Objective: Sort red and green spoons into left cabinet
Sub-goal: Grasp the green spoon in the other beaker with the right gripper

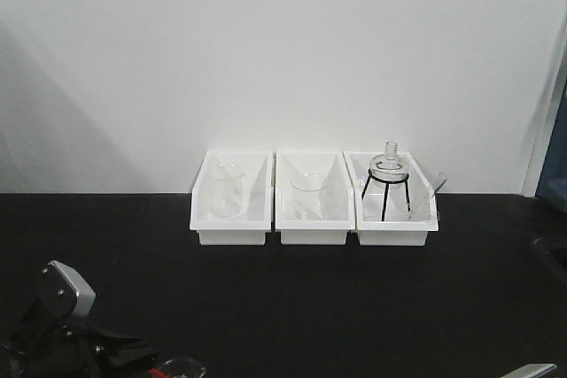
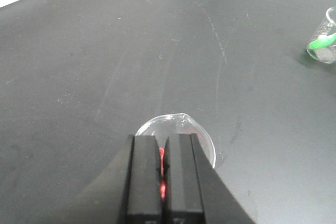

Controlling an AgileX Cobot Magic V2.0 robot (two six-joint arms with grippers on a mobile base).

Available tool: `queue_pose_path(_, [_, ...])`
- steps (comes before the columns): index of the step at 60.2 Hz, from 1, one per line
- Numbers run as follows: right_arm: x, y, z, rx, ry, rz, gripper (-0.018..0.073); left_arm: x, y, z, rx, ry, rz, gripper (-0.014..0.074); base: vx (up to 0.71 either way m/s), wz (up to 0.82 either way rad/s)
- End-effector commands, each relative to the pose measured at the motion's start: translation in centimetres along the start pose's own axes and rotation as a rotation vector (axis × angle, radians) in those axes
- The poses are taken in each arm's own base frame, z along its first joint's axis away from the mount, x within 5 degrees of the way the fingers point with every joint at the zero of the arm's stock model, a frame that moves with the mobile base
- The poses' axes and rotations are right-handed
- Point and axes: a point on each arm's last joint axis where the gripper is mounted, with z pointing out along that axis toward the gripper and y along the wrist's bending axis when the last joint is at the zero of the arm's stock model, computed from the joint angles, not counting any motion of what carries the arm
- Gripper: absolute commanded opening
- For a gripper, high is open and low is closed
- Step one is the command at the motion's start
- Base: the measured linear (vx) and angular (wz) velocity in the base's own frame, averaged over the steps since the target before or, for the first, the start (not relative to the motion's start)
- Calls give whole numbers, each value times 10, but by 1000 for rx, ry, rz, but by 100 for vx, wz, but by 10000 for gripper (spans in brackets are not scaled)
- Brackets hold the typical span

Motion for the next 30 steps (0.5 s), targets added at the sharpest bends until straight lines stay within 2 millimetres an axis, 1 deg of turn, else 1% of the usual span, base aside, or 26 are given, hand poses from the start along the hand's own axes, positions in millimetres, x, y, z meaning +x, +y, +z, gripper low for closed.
queue_pose_path(1, [-15, 0, 0, -11, -103, -13, -8, -24, -2, -7, 2, -129, -29, -4, 0, 0])
queue_pose_path(16, [-18, 1, 0, -18, -127, -13, -8, -24, -2, -7, 2, -129, -29, -4, 0, 0])
queue_pose_path(30, [-26, 4, -2, -47, -227, -13, -8, -24, -2, -7, 2, -128, -29, -4, 0, 0])
